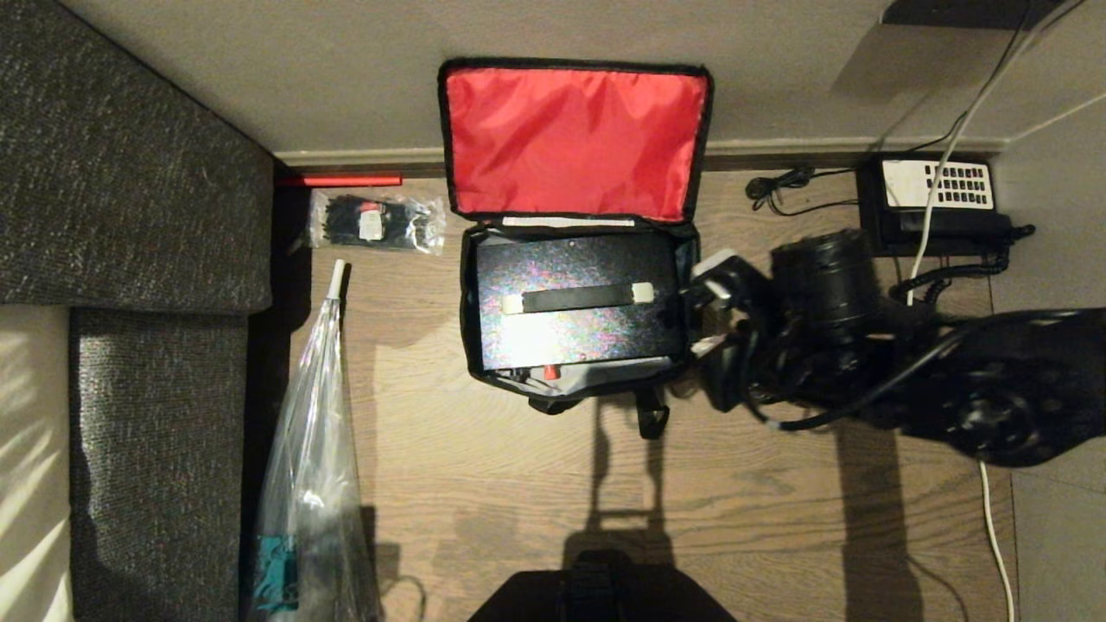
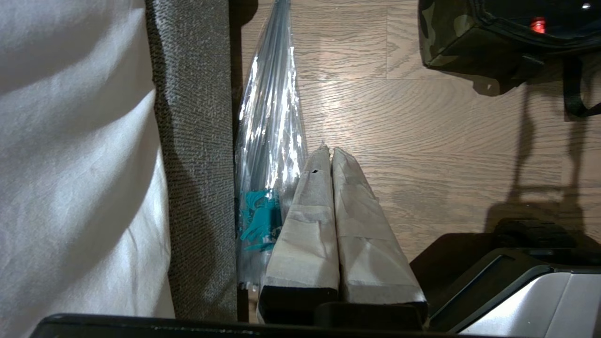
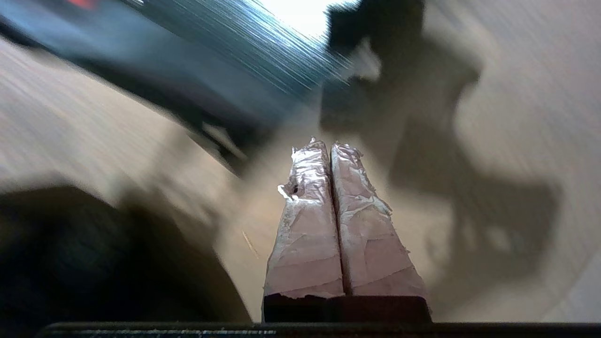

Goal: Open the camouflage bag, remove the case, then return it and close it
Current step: Grip the handle

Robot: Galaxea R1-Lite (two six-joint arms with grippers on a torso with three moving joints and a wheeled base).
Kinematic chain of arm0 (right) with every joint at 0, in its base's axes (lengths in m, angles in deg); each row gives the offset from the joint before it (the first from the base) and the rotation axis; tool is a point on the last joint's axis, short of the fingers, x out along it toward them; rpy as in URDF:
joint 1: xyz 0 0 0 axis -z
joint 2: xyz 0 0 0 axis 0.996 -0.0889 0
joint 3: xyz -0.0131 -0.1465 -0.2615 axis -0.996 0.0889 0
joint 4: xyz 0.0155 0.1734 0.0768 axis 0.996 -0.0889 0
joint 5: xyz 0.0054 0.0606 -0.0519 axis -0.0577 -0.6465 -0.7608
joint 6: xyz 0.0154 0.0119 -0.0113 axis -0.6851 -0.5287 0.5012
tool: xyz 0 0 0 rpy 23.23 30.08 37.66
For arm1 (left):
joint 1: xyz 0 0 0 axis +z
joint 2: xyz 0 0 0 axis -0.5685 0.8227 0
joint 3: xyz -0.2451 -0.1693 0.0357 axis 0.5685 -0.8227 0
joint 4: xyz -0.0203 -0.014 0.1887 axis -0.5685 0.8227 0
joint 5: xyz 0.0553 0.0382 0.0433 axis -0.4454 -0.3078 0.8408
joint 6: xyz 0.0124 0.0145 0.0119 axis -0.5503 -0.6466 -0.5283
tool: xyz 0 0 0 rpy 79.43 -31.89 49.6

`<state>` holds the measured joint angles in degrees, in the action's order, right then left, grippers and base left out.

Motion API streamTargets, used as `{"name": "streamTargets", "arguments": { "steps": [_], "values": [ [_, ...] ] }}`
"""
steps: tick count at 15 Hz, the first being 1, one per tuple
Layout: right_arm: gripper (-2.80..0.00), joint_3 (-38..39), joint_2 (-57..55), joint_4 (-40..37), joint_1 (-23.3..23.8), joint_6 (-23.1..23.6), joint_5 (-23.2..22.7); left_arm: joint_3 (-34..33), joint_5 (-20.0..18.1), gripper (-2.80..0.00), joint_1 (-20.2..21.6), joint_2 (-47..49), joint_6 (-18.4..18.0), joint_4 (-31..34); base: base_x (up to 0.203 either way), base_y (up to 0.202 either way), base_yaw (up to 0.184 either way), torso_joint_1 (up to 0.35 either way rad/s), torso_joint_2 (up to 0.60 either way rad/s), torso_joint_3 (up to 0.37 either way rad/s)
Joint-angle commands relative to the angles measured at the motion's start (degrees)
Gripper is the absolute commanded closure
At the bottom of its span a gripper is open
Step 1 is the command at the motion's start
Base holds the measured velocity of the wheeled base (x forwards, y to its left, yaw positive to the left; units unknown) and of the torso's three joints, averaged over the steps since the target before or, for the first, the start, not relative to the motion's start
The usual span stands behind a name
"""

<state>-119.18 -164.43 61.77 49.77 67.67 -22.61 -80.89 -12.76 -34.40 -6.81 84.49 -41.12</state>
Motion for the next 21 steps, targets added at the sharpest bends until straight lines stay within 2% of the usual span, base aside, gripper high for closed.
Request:
{"name": "streamTargets", "arguments": {
  "steps": [1, 5, 7, 8, 10, 11, 12, 13, 16, 17, 21],
  "values": [
    [-2.8, -0.7, -9.5, 11.9, -6.0, 0.3, 2.5, -0.2, 0.0, 0.0, 0.0, -0.1, 0.0, 0.0, 0.0, 0.0, 0.0, 0.0, 0.0, 0.0],
    [-2.8, -1.9, -1.7, 0.0, -6.8, 0.9, 3.6, -0.2, 0.0, 0.0, 0.0, -0.1, 0.0, 0.0, 0.0, 0.0, 0.0, 0.0, 0.0, 0.0],
    [-2.8, -1.6, -2.0, -1.0, -7.0, 1.3, 3.9, -0.2, 0.0, 0.0, 0.0, -0.1, 0.0, 0.0, 0.0, 0.0, 0.0, 0.0, 0.0, 0.0],
    [-2.8, -2.1, -3.8, 0.2, -7.6, 1.8, 6.2, -0.2, 0.0, 0.0, 0.0, -0.1, 0.0, 0.0, 0.0, 0.0, 0.0, 0.0, 0.0, 0.0],
    [-2.8, -3.8, -7.3, 4.0, -8.9, 4.8, 16.5, -0.2, 0.0, 0.0, 0.0, -0.1, 0.0, 0.0, 0.0, 0.0, 0.0, 0.0, 0.0, 0.0],
    [-2.8, -5.2, -9.0, 6.8, -9.4, 8.6, 22.2, -0.1, 0.0, 0.0, 0.0, -0.1, 0.0, 0.0, 0.0, 0.0, 0.0, 0.0, 0.0, 0.0],
    [-2.8, -6.0, -10.8, 11.4, -9.9, 13.5, 25.2, -0.2, 0.0, 0.0, 0.0, -0.1, 0.1, 0.0, 0.0, 0.0, 0.0, 0.0, 0.0, 0.0],
    [-2.8, -6.1, -12.2, 16.1, -10.1, 18.1, 25.9, -0.1, 0.0, 0.0, 0.0, 0.0, 0.0, 0.0, 0.0, 0.0, 0.0, 0.0, 0.0, 0.0],
    [-2.8, -6.0, -15.4, 33.1, -10.1, 38.2, 26.7, -0.2, 0.0, 0.0, 0.0, -0.1, 0.0, 0.0, 0.0, 0.0, 0.0, 0.0, 0.0, 0.0],
    [-2.8, -5.5, -16.5, 37.8, -10.4, 43.5, 26.7, -0.2, 0.0, 0.0, 0.0, -0.1, 0.0, 0.0, 0.0, 0.0, 0.0, 0.0, 0.0, 0.0],
    [-2.8, -2.4, -18.3, 43.8, -12.1, 48.7, 26.3, -0.2, 0.0, 0.0, 0.0, -0.1, 0.0, 0.0, 0.0, 0.0, 0.0, 0.0, 0.0, 0.0]
  ]
}}
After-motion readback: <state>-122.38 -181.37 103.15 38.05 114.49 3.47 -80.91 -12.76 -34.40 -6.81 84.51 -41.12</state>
